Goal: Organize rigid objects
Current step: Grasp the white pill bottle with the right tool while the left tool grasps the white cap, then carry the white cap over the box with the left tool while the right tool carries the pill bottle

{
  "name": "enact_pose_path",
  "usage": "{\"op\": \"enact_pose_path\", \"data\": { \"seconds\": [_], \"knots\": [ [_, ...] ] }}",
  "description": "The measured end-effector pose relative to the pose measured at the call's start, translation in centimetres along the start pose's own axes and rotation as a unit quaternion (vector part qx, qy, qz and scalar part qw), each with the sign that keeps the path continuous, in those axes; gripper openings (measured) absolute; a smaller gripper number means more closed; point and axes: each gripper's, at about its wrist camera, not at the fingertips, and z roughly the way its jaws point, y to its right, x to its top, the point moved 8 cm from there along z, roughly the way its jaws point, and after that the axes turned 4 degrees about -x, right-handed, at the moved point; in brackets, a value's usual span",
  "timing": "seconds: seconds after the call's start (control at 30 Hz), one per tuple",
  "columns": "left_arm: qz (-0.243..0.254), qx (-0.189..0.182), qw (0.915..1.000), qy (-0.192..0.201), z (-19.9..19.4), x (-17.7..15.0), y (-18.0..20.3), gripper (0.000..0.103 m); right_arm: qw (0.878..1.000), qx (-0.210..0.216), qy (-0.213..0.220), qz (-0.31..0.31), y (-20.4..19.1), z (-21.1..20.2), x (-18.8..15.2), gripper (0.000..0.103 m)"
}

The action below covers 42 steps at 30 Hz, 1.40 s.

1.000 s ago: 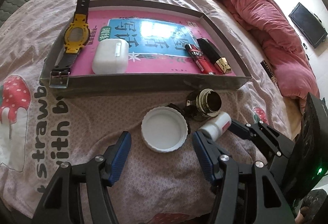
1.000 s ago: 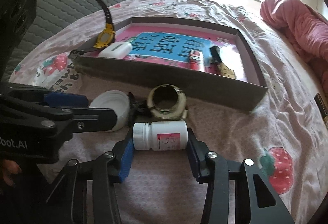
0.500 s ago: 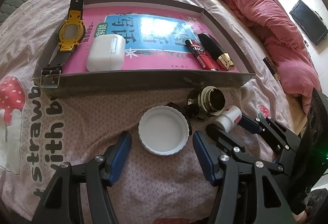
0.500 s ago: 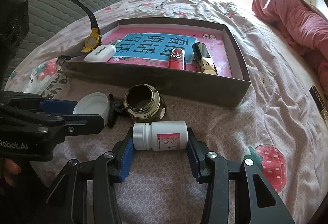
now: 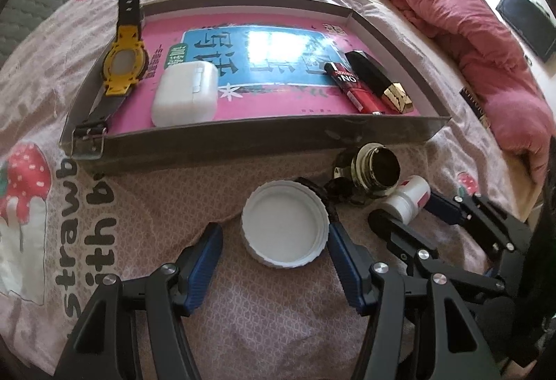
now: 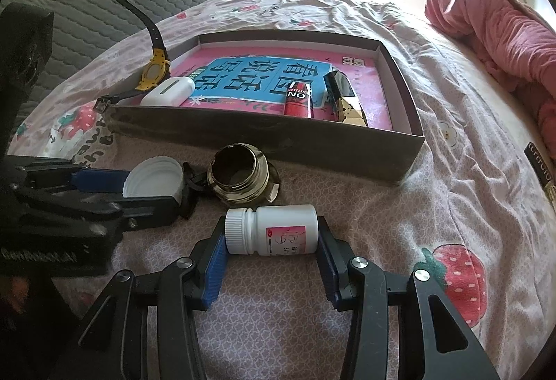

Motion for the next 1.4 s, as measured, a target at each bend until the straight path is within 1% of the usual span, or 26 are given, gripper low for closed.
{"op": "enact_pose_path", "data": {
  "seconds": [0.07, 0.27, 0.3, 0.4, 0.53, 0.67, 0.8, 1.03, 1.4],
  "knots": [
    [0.001, 0.003, 1.0, 0.003, 0.2, 0.2, 0.0, 0.063, 1.0, -0.001, 0.0, -0.001, -0.1, 0.1, 0.0, 0.048],
    [-0.004, -0.004, 0.9999, 0.011, 0.5, 0.4, -0.3, 0.063, 1.0, -0.005, 0.001, -0.001, -0.2, 0.4, 0.1, 0.048],
    [-0.004, 0.0, 0.9999, 0.011, 0.7, 0.4, -0.4, 0.059, 1.0, -0.005, 0.001, -0.001, -0.2, 0.5, 0.1, 0.048],
    [-0.001, -0.003, 0.9999, 0.016, 0.8, 0.6, -0.6, 0.057, 1.0, -0.003, 0.003, 0.0, -0.2, 0.5, 0.2, 0.048],
    [-0.006, -0.009, 0.9997, 0.021, 0.6, 0.7, -0.9, 0.05, 1.0, 0.005, 0.005, 0.005, -0.1, 0.4, 0.2, 0.047],
    [-0.017, -0.027, 0.9993, 0.021, 0.4, 0.8, -1.3, 0.05, 1.0, 0.006, 0.007, 0.004, -0.1, 0.3, 0.2, 0.047],
    [-0.022, -0.033, 0.999, 0.022, 0.1, 0.8, -1.2, 0.05, 1.0, 0.008, 0.012, 0.009, 0.2, -0.1, 0.4, 0.047],
    [-0.022, -0.036, 0.9987, 0.029, -0.9, 0.9, -1.2, 0.05, 1.0, 0.005, 0.019, 0.011, 0.6, -0.6, 0.6, 0.047],
    [-0.017, -0.031, 0.9978, 0.056, -3.2, 1.3, -1.3, 0.05, 0.999, -0.001, 0.036, 0.009, 0.7, -1.8, 0.9, 0.047]
  ]
}}
